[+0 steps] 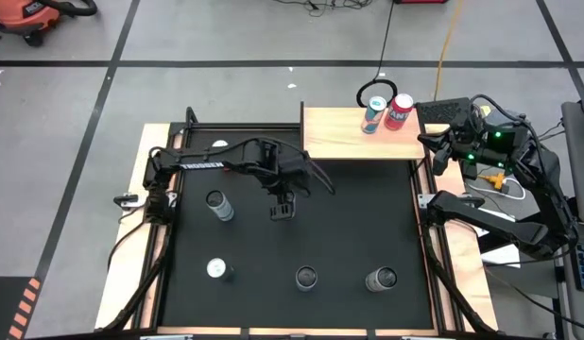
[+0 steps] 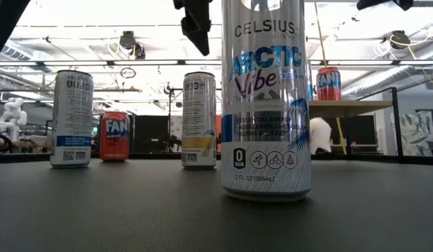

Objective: Place canned beverage on shelf
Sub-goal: Put the top white yellow soda can on the shelf

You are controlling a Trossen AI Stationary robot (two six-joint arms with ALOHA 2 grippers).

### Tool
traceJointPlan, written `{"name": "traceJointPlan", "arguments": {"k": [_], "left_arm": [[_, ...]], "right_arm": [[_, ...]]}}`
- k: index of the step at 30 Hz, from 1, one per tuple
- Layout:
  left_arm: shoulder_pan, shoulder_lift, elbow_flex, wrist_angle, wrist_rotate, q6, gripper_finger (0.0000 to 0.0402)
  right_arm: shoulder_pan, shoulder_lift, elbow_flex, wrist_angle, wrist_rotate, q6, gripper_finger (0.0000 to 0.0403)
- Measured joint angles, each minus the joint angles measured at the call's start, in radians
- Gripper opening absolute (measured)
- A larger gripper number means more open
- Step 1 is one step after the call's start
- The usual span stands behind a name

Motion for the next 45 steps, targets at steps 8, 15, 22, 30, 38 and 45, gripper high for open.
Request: {"name": "traceJointPlan", "arguments": {"k": [8, 15, 22, 30, 38, 45], "left_arm": [[0.012, 0.058, 0.000, 0.007, 0.000, 0.030, 0.0361], [0.015, 0.087, 0.000, -0.001, 0.004, 0.030, 0.0361], [0.015, 0.085, 0.000, -0.001, 0.009, 0.027, 0.0361], [0.037, 0.085, -0.049, -0.011, -0.043, 0.027, 0.0361], [0.051, 0.085, -0.114, 0.009, -0.023, 0.027, 0.0361], [0.051, 0.085, -0.130, 0.060, -0.022, 0.030, 0.0361]], "right_arm": [[0.000, 0.000, 0.000, -0.065, 0.000, -0.006, 0.0000], [0.000, 0.000, 0.000, -0.086, 0.000, -0.009, 0.0000], [0.000, 0.000, 0.000, -0.105, 0.000, -0.029, 0.0000], [0.000, 0.000, 0.000, -0.138, 0.000, -0.026, 0.0000], [0.000, 0.000, 0.000, -0.143, 0.000, -0.027, 0.0000], [0.000, 0.000, 0.000, -0.143, 0.000, -0.028, 0.0000]]}}
